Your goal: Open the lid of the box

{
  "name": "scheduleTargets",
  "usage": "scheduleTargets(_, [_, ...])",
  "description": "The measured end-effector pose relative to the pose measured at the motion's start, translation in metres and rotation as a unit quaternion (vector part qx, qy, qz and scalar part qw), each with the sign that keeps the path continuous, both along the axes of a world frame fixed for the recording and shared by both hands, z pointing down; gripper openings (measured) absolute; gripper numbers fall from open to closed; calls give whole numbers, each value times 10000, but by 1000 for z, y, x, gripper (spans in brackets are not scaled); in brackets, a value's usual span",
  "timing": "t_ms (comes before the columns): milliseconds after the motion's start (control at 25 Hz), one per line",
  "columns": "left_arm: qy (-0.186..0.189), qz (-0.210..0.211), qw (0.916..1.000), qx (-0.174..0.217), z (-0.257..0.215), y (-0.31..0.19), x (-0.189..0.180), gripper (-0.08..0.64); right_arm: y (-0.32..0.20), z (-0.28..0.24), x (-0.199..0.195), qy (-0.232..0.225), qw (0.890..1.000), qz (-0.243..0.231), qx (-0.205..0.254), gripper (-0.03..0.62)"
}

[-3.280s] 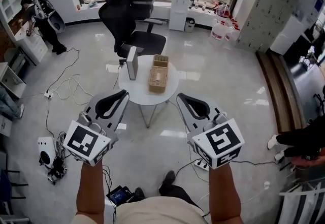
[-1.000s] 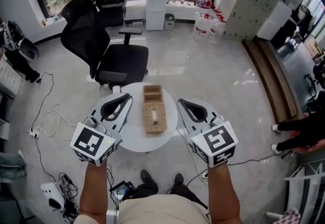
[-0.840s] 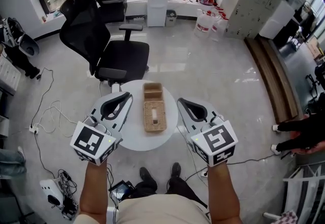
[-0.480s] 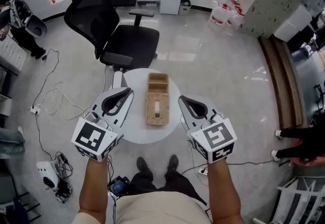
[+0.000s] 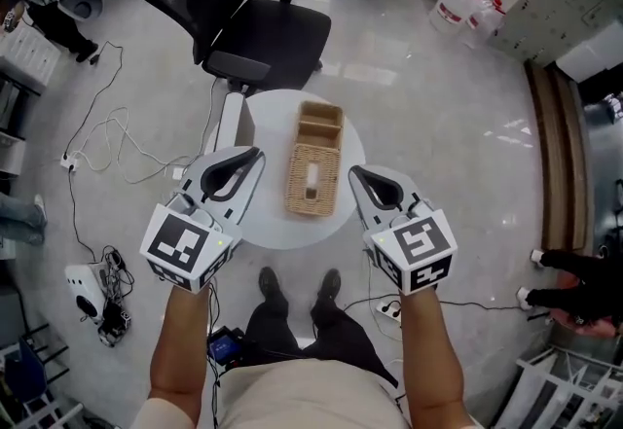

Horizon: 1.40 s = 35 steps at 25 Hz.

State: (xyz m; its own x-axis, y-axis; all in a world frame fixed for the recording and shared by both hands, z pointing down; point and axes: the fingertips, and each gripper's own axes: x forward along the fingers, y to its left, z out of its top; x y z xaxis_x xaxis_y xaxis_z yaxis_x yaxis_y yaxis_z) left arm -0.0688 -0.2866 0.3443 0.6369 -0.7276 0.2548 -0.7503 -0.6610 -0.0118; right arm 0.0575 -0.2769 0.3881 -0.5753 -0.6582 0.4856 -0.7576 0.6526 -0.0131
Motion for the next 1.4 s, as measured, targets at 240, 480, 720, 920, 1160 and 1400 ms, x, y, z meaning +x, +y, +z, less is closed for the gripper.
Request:
scheduleTargets(240, [-1, -105, 9994, -322, 34, -3, 1, 25, -8, 45, 0, -37, 9995, 53, -296, -6])
scheduleTargets(480, [26, -101, 9986, -510, 81, -5, 5, 25, -16, 91, 5, -88, 9984, 158, -541, -6])
scheduleTargets(720, [38, -87, 9978, -654, 123, -6, 9, 25, -18, 135, 6, -144, 9965, 272, -781, -6])
scheduleTargets(920, [10, -136, 9960, -878, 152, -6, 15, 25, -19, 169, 12, -172, 9945, 375, -961, -6])
scheduleTargets(1160, [-9, -156, 9947, -1016, 191, -5, 17, 25, -19, 206, 19, -249, 9914, 515, -1178, -5])
scheduleTargets(1400, [-73, -147, 9925, -1212, 219, -3, 21, 25, -14, 233, 22, -525, 9858, 647, -1457, 18])
